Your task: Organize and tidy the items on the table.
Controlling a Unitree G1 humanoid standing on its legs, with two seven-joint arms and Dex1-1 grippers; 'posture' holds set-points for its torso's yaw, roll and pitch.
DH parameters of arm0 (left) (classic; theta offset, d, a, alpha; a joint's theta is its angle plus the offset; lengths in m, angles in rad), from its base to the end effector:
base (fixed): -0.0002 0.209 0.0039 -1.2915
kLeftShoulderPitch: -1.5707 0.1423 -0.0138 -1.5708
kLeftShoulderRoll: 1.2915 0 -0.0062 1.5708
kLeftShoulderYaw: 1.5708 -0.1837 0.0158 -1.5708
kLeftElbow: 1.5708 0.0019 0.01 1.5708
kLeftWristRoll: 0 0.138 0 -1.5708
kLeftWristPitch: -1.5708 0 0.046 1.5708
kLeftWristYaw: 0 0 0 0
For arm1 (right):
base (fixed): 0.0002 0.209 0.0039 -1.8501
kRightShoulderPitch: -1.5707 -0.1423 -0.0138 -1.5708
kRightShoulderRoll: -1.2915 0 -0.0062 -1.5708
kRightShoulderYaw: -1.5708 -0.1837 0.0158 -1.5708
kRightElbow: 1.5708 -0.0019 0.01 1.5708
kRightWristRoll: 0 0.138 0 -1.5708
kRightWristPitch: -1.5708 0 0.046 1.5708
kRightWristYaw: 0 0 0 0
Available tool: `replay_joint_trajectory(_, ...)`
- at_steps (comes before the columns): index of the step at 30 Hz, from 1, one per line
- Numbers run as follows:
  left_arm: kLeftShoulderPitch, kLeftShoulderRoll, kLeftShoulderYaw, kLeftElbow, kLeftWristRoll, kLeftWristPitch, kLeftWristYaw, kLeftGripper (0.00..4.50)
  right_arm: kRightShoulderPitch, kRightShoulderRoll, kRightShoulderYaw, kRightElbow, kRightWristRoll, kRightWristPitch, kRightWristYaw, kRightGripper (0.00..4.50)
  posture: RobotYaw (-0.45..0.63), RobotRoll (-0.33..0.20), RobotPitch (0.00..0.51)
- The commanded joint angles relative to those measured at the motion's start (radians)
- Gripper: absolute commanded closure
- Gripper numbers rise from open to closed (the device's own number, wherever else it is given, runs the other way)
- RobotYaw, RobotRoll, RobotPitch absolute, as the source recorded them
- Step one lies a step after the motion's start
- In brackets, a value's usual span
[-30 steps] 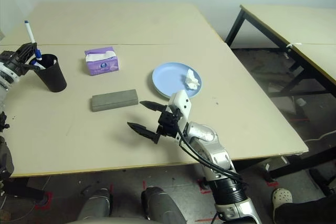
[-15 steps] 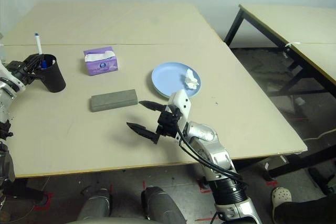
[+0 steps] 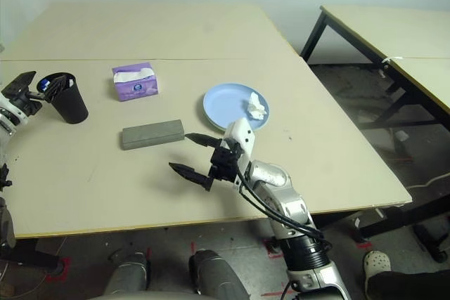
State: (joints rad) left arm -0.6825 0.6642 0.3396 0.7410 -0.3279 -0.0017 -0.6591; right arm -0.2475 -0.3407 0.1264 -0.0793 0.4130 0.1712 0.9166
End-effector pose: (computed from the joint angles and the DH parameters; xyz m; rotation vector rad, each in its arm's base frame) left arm 0.2891 0.3379 0.1652 0.0723 -0.1426 -0.1806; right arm 0.2453 -0.1687 0.1051 -0.0040 -0.1057 1.1432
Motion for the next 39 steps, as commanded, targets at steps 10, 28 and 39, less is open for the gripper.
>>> replay_joint_trajectory(10,0.268,0.030,0.215,-0.426,-0.147,0.133,0.108,0.01,-0.060,-0.084,-0.300,0.127,-0.038,-0.057,-0.248,0.00,-0.09,0.000,0.114)
replay_joint_trajectory(28,0.726,-0.035,0.256,-0.531,-0.082,0.034,0.087,0.01,0.087,-0.051,-0.450,0.346,-0.131,-0.232,-0.499,0.00,-0.03,0.000,0.131)
replay_joint_trajectory(39,0.728,-0.013,0.262,-0.547,-0.094,0.034,0.105,0.01,0.085,-0.028,-0.448,0.361,-0.130,-0.275,-0.541,0.00,-0.01,0.000,0.130)
